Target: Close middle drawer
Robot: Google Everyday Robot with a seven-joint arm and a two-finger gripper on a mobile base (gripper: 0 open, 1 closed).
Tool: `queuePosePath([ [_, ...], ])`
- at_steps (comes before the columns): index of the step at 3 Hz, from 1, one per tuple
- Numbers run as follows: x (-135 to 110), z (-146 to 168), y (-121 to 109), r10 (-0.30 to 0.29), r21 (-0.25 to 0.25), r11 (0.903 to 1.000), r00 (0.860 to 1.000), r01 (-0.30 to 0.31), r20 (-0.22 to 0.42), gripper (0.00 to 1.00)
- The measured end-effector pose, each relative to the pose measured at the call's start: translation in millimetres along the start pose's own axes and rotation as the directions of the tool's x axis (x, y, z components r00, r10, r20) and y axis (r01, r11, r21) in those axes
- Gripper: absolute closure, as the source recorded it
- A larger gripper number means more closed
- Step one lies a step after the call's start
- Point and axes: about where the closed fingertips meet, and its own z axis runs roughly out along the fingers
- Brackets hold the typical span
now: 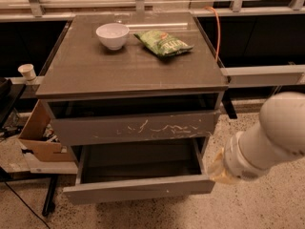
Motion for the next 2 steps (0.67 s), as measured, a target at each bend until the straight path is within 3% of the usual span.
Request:
queuePosePath([
  [1,23,48,-5,-0.024,0.038,0.9990,0.999,0.024,0.020,1.00],
  [2,44,101,-10,-0.038,0.054,0.9980,0.994,0.033,0.100,1.00],
])
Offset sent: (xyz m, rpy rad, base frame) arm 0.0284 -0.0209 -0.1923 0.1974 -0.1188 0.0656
